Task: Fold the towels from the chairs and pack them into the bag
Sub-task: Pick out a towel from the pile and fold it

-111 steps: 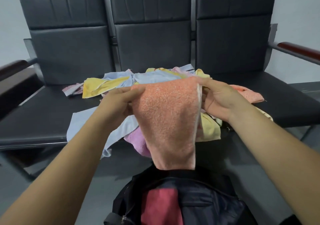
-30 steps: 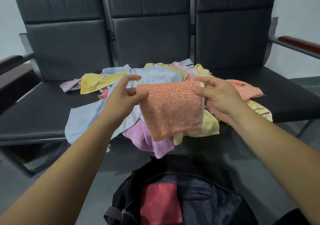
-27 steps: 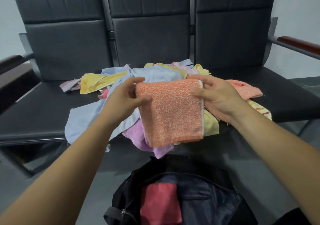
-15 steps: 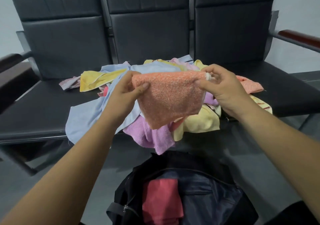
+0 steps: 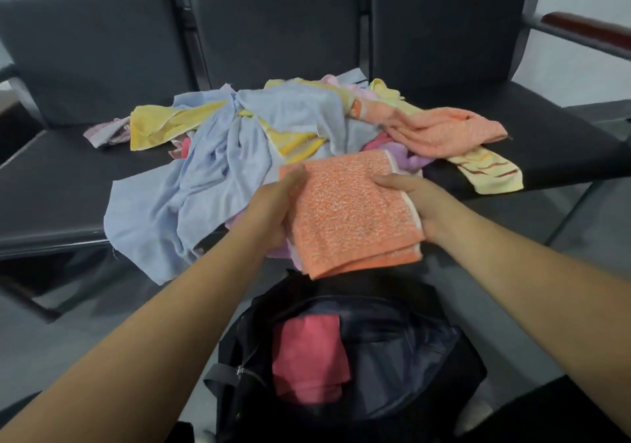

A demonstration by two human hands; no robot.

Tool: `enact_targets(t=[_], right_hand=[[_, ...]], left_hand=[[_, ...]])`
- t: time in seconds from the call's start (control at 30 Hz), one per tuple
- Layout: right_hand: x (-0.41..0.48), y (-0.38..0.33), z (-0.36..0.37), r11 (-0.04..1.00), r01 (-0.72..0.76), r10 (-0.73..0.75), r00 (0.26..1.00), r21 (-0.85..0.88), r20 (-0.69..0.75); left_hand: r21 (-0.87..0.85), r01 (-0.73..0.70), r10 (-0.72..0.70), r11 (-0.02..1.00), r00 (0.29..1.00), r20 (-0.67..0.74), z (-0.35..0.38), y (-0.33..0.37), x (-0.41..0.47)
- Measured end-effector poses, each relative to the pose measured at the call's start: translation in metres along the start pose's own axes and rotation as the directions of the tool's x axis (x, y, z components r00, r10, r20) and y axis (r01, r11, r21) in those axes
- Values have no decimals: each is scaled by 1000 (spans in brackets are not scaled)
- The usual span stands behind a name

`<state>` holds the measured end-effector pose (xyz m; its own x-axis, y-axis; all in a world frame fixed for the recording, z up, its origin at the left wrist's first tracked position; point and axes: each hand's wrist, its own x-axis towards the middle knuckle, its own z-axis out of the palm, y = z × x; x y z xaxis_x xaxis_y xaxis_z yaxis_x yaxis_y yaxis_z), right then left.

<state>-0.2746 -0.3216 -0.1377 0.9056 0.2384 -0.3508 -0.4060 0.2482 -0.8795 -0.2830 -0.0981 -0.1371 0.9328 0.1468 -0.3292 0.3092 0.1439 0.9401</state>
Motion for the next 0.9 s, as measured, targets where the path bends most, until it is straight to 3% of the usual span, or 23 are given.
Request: enact_targets(t=[0.1, 0.23, 0.5, 0.67, 0.8, 0.9], right_hand=[[5, 24, -23, 990, -136, 135, 991, -30, -16], [12, 70, -61, 939, -333, 324, 941, -87, -101], [30, 182, -99, 834, -550, 536, 828, -50, -166], [56, 238, -111, 775, -631, 603, 753, -33, -263], [75, 284, -131, 746, -662, 586, 702, -68, -405], [84, 310, -148, 779, -618, 501, 716, -106, -486]], left_hand=[[30, 154, -157, 988, 965, 210, -4, -42, 4], [172, 204, -248, 964, 922, 298, -4, -97, 12], [409, 383, -470, 828, 872, 135, -4, -205, 47], [381, 464, -519, 800, 853, 50, -7, -272, 74], [388, 513, -591, 765, 800, 107, -5, -322, 90], [375, 509, -587, 775, 800, 127, 3, -346, 92]])
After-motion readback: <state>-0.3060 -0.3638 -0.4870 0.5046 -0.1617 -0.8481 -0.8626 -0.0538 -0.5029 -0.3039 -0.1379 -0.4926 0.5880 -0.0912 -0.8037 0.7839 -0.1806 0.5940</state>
